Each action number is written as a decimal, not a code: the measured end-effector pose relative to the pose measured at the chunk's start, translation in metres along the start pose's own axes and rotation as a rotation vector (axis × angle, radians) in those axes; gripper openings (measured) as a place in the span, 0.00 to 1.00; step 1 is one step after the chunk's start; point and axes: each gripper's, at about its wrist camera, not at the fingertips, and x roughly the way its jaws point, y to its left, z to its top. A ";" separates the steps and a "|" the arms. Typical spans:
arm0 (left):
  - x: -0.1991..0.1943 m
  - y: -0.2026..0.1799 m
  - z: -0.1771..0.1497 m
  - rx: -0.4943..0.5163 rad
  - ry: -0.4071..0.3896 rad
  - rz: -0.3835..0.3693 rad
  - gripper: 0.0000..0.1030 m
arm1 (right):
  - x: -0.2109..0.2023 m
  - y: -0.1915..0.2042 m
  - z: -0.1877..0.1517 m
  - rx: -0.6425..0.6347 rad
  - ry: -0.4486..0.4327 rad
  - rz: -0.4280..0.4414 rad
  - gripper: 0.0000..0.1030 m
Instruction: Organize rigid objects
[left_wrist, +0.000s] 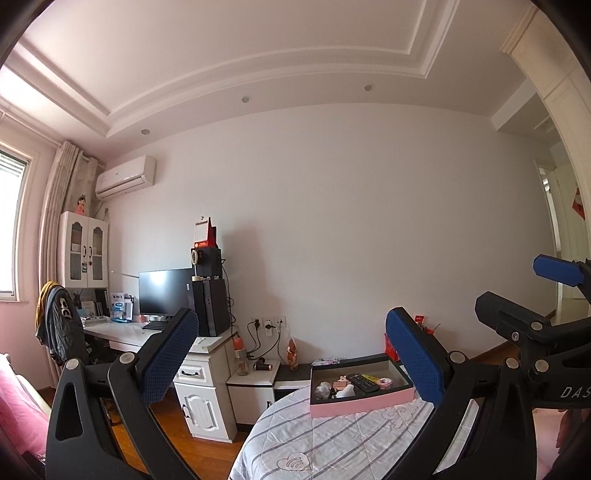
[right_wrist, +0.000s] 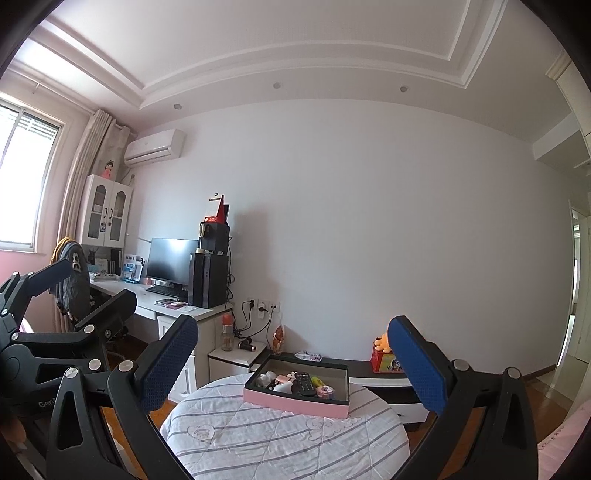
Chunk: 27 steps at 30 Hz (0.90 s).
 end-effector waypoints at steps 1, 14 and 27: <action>0.000 0.000 0.000 0.000 -0.002 -0.001 1.00 | 0.000 0.000 0.001 -0.001 -0.001 -0.001 1.00; 0.018 0.002 0.023 0.011 0.019 -0.026 1.00 | 0.017 -0.007 0.019 -0.007 0.016 -0.006 1.00; 0.030 0.005 0.028 0.016 0.028 -0.026 1.00 | 0.026 -0.007 0.024 -0.007 0.027 -0.002 1.00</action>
